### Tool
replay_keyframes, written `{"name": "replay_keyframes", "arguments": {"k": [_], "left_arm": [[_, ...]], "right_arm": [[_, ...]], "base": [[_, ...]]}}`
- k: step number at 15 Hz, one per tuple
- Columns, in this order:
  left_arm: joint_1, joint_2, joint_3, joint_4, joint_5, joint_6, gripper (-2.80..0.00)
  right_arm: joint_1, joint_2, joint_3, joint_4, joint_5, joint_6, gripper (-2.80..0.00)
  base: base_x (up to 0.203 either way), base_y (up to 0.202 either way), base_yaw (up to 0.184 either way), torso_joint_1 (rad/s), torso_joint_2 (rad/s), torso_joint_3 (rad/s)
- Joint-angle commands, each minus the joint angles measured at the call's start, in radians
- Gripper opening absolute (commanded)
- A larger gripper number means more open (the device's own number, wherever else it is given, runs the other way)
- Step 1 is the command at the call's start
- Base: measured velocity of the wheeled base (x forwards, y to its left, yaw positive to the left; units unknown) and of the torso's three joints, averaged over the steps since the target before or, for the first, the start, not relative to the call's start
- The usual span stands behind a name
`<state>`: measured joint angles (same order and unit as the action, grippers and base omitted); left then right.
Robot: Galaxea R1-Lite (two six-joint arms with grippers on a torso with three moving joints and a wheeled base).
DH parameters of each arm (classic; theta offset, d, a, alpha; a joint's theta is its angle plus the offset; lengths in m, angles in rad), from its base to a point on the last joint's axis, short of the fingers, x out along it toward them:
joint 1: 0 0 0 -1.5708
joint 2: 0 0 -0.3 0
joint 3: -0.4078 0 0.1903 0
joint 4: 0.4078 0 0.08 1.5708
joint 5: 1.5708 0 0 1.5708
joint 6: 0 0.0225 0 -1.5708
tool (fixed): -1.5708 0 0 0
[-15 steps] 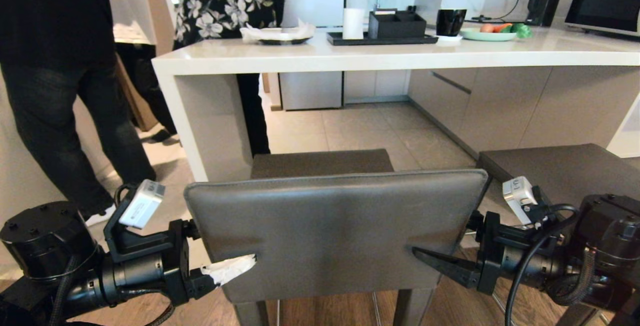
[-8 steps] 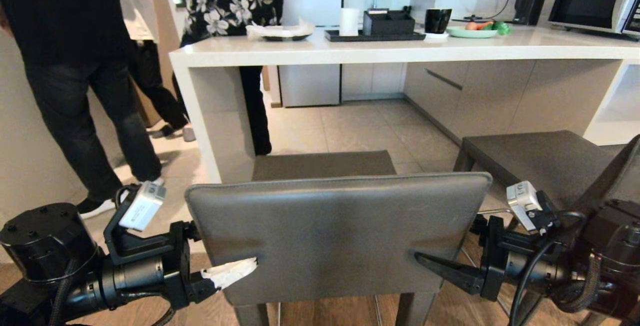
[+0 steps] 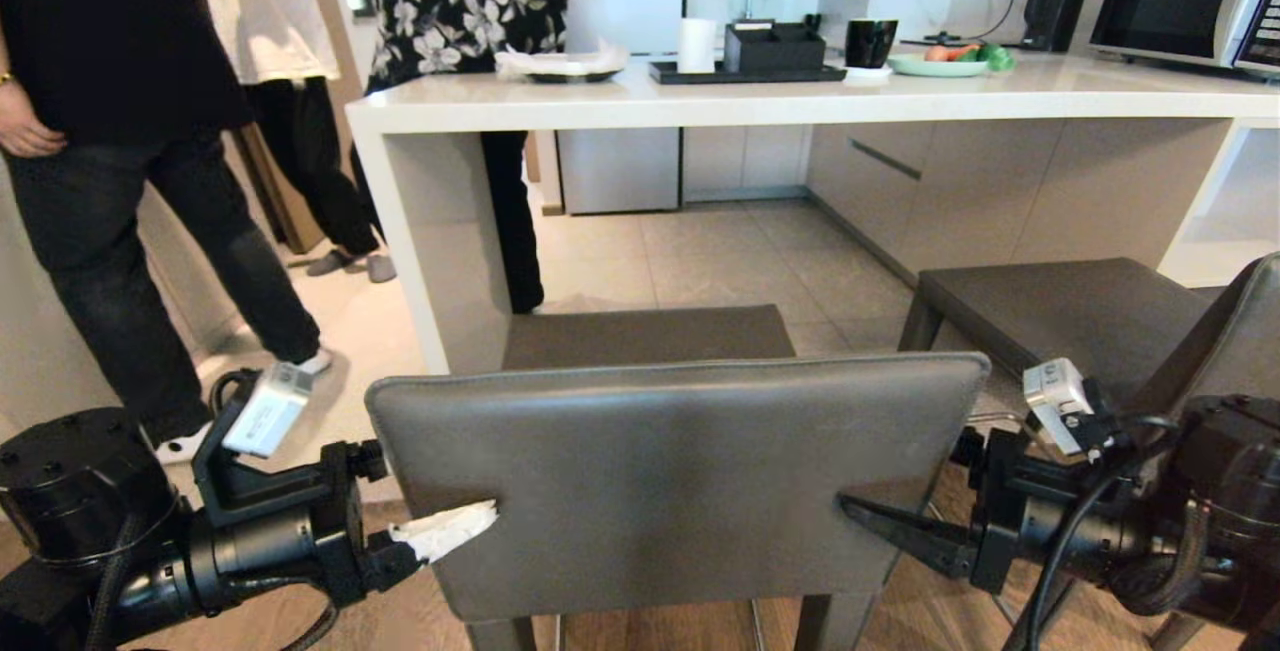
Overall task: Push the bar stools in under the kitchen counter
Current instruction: Pull the gray chair out from under the dining table
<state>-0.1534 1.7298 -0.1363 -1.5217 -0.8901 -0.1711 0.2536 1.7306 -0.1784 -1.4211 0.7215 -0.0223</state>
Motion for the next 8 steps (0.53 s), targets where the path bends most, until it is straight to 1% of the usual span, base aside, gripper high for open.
{"name": "replay_keyframes", "arguments": {"k": [1, 2, 3, 5, 8], "left_arm": [[0.099, -0.007, 0.046, -0.008, -0.022, -0.002, 0.0], [0.154, -0.023, 0.092, -0.008, -0.044, -0.003, 0.0], [0.195, -0.055, 0.133, -0.008, -0.062, -0.004, 0.0], [0.251, -0.143, 0.137, -0.002, -0.072, -0.008, 0.0], [0.292, -0.222, 0.136, 0.016, -0.065, -0.007, 0.0]], "right_arm": [[-0.085, -0.028, 0.043, -0.009, 0.042, -0.002, 0.0], [-0.12, -0.046, 0.083, -0.009, 0.09, -0.003, 0.0], [-0.146, -0.067, 0.121, -0.011, 0.112, -0.005, 0.0], [-0.206, -0.098, 0.17, -0.028, 0.125, -0.002, 0.0], [-0.291, -0.159, 0.18, -0.039, 0.153, 0.004, 0.0]], "base": [[0.0, 0.0, 0.0, 0.0, 0.0, 0.0], [0.0, 0.0, 0.0, 0.0, 0.0, 0.0], [0.0, 0.0, 0.0, 0.0, 0.0, 0.0], [0.0, 0.0, 0.0, 0.0, 0.0, 0.0], [0.0, 0.0, 0.0, 0.0, 0.0, 0.0]]}}
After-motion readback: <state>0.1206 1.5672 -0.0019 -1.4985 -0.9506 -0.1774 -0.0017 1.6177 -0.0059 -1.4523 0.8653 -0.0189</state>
